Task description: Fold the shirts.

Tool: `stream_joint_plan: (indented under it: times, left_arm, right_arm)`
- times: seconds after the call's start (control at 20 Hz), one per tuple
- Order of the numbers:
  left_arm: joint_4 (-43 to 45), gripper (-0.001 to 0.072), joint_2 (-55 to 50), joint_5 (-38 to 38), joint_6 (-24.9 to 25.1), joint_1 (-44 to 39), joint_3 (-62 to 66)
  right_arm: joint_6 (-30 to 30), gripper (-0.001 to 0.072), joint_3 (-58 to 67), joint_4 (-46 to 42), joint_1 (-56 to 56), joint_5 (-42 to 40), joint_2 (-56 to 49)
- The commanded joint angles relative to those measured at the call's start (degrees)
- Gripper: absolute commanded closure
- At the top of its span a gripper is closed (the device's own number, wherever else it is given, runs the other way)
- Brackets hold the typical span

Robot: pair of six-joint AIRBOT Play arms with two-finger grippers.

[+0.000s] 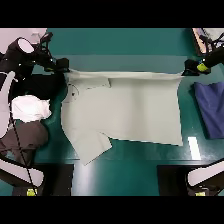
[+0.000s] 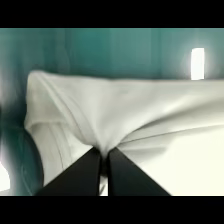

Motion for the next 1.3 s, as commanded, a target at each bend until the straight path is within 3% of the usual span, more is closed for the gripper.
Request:
stream_joint_plan:
  times: [0.0, 0.2, 0.3, 0.35, 0.4, 0.55, 0.7, 0.8, 0.85, 1.05, 1.25]
  left_arm:
    - [2.5, 0.0682, -0.2, -9.0, 0.5, 0.7, -2.6]
    - [2.4, 0.0679, -0.2, -5.9, 0.4, 0.7, -11.4]
    - [2.3, 0.0263, -0.2, -4.9, 0.3, 0.7, -14.2]
    - [2.3, 0.0249, -0.2, -5.4, 0.1, 0.7, -14.2]
    - [2.3, 0.0248, 0.5, -6.5, 0.2, 0.7, -14.0]
    - [5.6, 0.0248, 7.6, -9.9, 1.6, 0.7, -15.1]
    - [10.4, 0.0247, 19.6, -9.9, 0.9, 0.7, -25.8]
    - [10.1, 0.0247, 27.0, -9.8, -0.7, 0.7, -36.2]
    - [9.4, 0.0248, 30.7, -9.8, -1.8, 0.7, -42.0]
    - [4.5, 0.0247, 41.5, -6.6, -4.6, 0.7, -60.5]
    - [-2.1, 0.0247, 43.9, -3.0, -4.6, 0.7, -70.0]
  right_arm:
    - [0.0, 0.0697, -12.7, 0.0, 0.9, -4.6, 5.7]
    - [0.1, 0.0696, -26.0, 0.1, 3.3, -9.8, 9.2]
    - [1.2, 0.0687, -29.1, 1.2, 3.4, -10.1, 9.2]
    - [1.2, 0.057, -29.8, 2.7, 3.3, -10.1, 9.2]
    - [1.2, 0.041, -29.8, 3.9, 2.9, -9.4, 9.2]
    - [0.0, 0.0394, -29.9, 6.0, 1.6, -3.5, 12.7]
    - [-1.2, 0.0386, -29.9, 6.0, 0.0, 0.5, 19.8]
    - [-1.2, 0.0238, -29.9, 6.1, -0.9, 0.6, 24.6]
    - [-1.2, 0.0222, -29.9, 6.1, -1.3, 0.6, 26.6]
    - [-1.2, 0.0222, -29.9, 6.1, -1.4, 0.5, 32.9]
    - [-1.2, 0.0222, -29.9, 6.0, -1.4, 0.4, 35.7]
